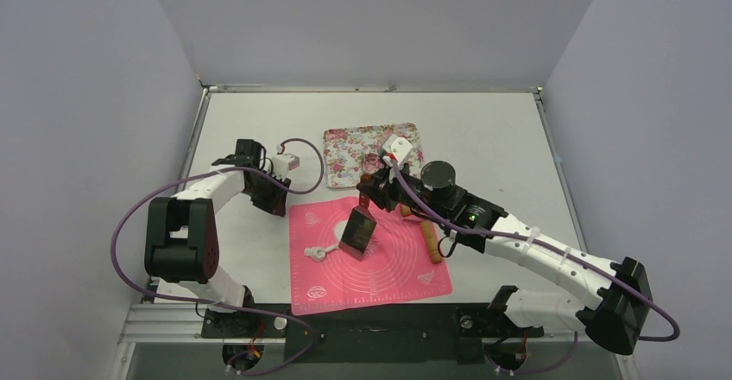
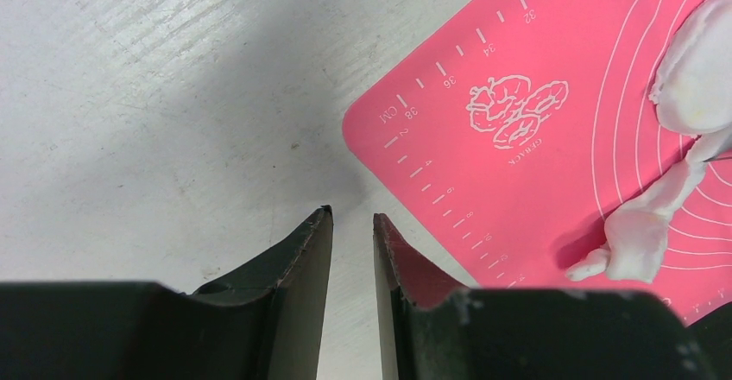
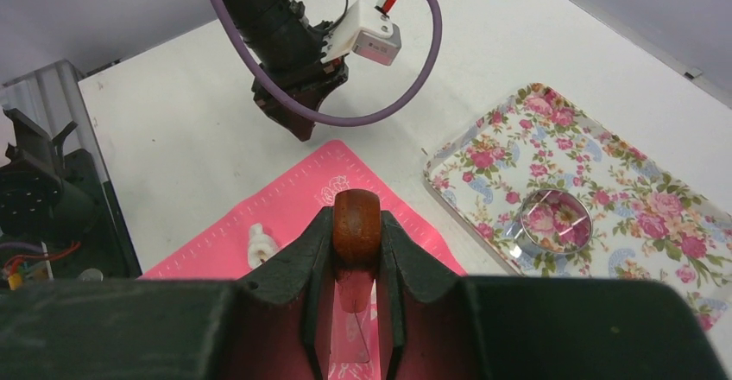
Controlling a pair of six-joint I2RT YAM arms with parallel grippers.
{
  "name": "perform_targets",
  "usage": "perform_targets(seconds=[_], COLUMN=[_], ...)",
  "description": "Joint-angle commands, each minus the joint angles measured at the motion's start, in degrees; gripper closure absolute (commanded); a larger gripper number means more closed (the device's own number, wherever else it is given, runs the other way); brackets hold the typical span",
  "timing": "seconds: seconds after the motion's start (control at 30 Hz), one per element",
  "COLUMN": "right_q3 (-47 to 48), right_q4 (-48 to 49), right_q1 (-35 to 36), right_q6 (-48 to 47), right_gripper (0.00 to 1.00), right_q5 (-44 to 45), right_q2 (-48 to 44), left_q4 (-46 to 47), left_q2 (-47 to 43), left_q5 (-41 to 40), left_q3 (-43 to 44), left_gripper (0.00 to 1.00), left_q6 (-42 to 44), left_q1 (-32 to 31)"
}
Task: Roll out the dumpling wrappers from the dough
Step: Remove the dumpling wrapper from the work surface.
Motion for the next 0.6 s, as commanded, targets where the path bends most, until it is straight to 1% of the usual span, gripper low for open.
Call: perform_targets(seconds=[0.0,0.13,0.2,0.3,0.43,0.57], right_q3=[1.27,3.67,4.49,6.41,11.00,13.40], right_q4=[-1.69,0.72,4.91,11.14,13.93,15.67], right_q1=[0.27,0.31,0.32,0.50,1.64,1.81], right_q6=[-1.62,-2.09,-1.62,-0.27,0.32,-0.66], right_gripper=[1.00,1.00,1.00,1.00,1.00,1.00], right_q5=[2.33,1.24,-0.12,-2.27,-3.38,-2.80], right_q2=[-3.35,-3.13,-1.93,1.99,6.51,11.04], left_q4=[0.48,-0.16,-0.79,-1.88,-2.37,-2.56], left_q2=[-1.76,-2.46,-3.26,-3.95,-4.72,-4.15], left_q5=[1.84,3.84,5.98,7.46,7.84,8.40], left_q3=[2.43,2.74,3.08,3.66,3.79,4.01], left_gripper=[0.78,0.78,0.78,0.77,0.77,0.78], left_q6=[-0.18,0.31,0.41,0.42,0.86,1.19], left_q1=[0.21,0.32,0.82,1.84,2.89,4.32])
